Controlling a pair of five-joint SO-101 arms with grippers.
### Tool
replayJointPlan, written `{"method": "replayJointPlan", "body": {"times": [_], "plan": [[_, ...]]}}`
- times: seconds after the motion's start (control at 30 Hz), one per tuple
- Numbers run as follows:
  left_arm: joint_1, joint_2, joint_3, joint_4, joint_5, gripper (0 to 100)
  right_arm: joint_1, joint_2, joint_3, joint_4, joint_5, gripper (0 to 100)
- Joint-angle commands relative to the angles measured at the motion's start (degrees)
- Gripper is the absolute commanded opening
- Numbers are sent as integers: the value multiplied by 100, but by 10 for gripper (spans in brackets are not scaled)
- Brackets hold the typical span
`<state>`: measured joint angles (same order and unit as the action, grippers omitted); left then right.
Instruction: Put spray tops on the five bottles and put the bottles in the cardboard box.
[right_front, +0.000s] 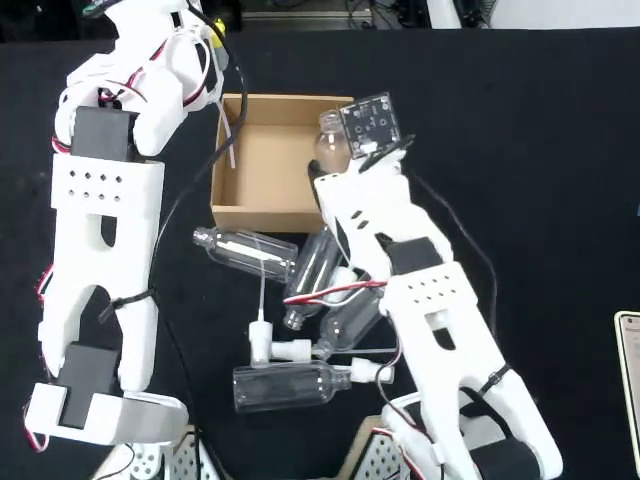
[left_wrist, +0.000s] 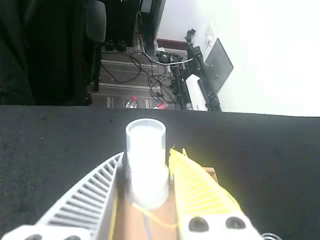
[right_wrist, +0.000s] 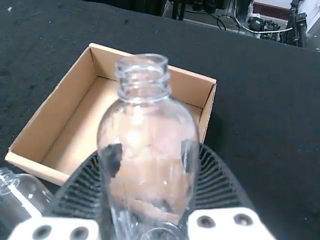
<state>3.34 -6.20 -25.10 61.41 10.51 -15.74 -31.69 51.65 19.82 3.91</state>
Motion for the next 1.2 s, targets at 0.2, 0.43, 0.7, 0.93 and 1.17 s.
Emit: {"method": "replayJointPlan", "body": {"times": [0.2, 0.43, 0.7, 0.93, 1.17], "plan": [[92, -862, -154, 229, 897, 58, -88, -321, 532, -1196, -53, 70], [541, -1749, 998, -457, 985, 58, -141, -321, 576, -1240, -264, 70], [787, -2681, 3002, -2391, 1011, 58, -141, -321, 681, -1240, -642, 70], [796, -3833, 4154, -3341, 1011, 58, -325, -927, 1086, -1240, -633, 71], [1059, -4149, 4541, -3666, 1020, 61, -536, -1684, 1560, -1240, -589, 74]]}}
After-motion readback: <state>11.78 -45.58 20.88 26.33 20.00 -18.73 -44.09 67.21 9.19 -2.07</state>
